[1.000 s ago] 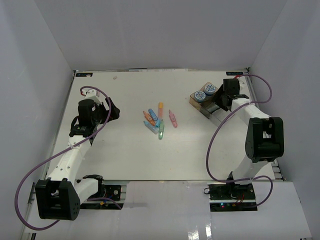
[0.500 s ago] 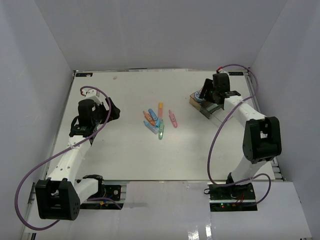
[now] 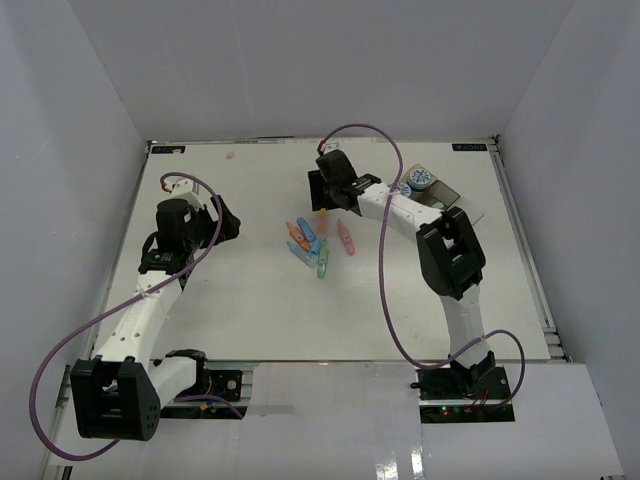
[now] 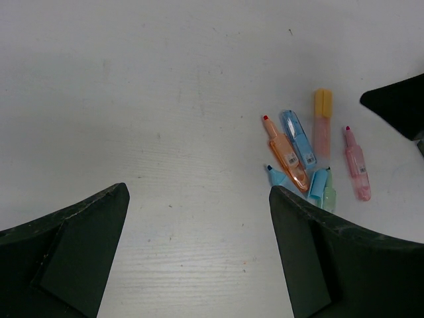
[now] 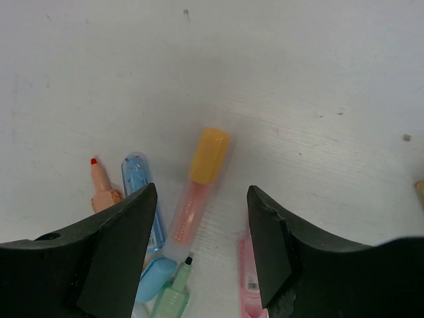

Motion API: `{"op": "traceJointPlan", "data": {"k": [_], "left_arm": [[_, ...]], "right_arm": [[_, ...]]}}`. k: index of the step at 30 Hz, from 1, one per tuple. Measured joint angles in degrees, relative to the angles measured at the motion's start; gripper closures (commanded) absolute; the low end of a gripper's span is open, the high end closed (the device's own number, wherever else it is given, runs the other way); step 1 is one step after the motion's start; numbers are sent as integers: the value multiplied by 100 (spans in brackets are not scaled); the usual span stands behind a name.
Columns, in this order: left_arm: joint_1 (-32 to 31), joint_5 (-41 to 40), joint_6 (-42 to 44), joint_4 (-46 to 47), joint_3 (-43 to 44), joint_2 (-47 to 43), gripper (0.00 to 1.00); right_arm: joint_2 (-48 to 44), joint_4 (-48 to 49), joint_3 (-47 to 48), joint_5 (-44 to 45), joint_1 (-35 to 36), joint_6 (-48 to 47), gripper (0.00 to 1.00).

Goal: Sort the stationery into containers
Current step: Pick up the pen from the center of the board.

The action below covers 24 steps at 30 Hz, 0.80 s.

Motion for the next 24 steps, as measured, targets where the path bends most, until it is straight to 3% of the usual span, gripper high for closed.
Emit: {"op": "traceJointPlan", "data": {"k": [10, 16, 20, 24], "left_arm": [[0, 0, -2, -4, 0, 33, 2], [0, 0, -2, -7, 0, 50, 2], [0, 2, -4, -7, 0, 57, 2], [0, 2, -4, -9, 0, 59, 2]], "right_arm": [[1145, -533, 562, 354, 295, 136, 41], [1263, -535, 564, 503, 334, 321, 54], [1279, -518, 566, 581, 339, 400, 68], [1342, -535, 671, 584, 334, 474, 73]]}}
